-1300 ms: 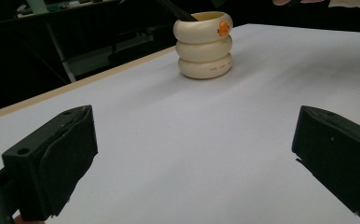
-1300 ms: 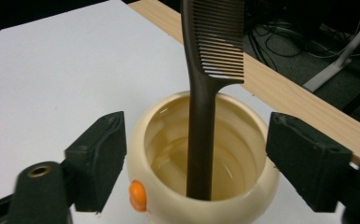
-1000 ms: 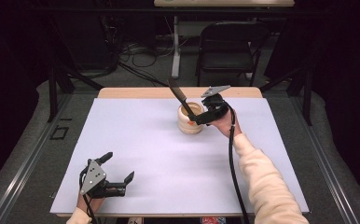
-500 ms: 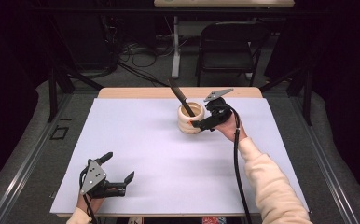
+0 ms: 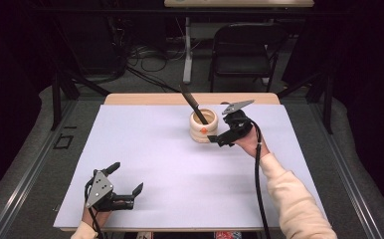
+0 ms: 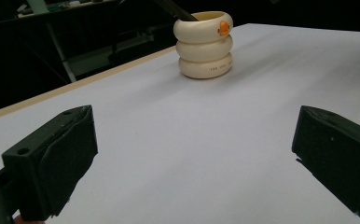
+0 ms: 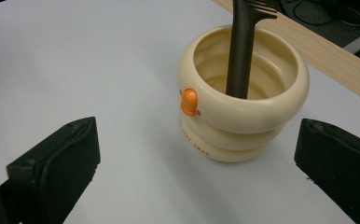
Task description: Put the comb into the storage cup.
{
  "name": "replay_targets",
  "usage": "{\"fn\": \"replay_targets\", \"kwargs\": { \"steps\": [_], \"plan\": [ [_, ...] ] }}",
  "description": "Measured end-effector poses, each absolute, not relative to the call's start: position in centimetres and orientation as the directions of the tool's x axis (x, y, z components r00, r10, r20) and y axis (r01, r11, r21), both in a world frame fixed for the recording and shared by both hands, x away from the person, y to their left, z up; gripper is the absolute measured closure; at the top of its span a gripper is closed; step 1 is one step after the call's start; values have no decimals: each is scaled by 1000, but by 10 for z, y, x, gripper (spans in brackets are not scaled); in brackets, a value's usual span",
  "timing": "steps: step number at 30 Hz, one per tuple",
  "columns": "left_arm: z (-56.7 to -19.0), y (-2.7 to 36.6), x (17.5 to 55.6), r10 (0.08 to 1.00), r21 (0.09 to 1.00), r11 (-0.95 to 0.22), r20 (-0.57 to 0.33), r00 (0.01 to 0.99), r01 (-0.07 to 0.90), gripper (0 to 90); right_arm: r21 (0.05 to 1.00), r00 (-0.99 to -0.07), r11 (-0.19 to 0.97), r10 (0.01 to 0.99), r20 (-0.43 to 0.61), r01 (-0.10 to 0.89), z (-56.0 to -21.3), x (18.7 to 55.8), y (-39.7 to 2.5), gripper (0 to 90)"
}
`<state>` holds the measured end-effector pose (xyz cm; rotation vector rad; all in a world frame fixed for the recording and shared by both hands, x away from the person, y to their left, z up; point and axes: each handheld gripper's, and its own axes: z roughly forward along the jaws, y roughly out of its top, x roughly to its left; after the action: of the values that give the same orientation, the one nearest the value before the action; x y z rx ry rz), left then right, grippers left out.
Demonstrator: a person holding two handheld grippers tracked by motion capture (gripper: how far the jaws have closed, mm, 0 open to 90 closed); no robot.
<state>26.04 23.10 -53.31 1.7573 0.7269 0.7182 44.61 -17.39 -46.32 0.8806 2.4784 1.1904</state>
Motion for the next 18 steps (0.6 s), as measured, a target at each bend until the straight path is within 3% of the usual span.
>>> {"fn": "replay_targets", "kwargs": {
  "steps": [18],
  "plan": [
    [-533, 230, 260, 761, 956, -263, 122, 637, 131, 0, 758, -788, 491, 614, 48, 429, -472, 421, -190, 0]
  ]
}}
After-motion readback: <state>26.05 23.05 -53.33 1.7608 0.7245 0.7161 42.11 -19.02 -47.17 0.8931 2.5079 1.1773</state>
